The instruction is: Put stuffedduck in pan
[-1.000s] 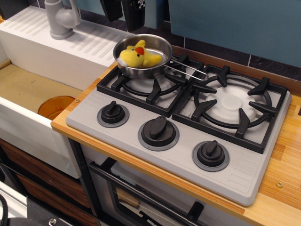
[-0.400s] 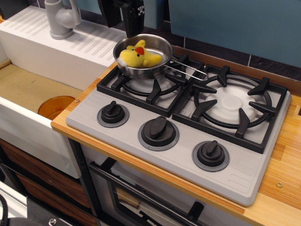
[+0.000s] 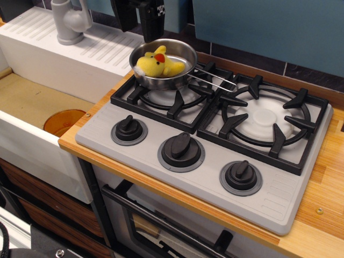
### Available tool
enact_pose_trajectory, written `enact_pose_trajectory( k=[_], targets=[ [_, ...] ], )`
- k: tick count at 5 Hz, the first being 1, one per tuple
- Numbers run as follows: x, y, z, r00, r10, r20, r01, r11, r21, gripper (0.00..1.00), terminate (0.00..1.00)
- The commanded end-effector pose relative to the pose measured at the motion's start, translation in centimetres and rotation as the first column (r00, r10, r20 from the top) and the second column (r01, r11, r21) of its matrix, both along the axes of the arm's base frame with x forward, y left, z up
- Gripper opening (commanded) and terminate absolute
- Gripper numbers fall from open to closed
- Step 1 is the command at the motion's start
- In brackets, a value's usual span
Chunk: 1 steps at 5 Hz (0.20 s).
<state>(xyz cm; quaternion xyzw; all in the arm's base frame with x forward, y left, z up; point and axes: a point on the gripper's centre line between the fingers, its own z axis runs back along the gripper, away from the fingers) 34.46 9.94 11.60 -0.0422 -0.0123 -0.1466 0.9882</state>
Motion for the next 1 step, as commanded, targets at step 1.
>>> enact_pose_trajectory(
  k=[1],
  targets=[
    [0.98, 0.37, 2.30, 0.998, -0.017, 0.057, 0.014, 0.999, 0.052, 1.00, 1.00]
  ],
)
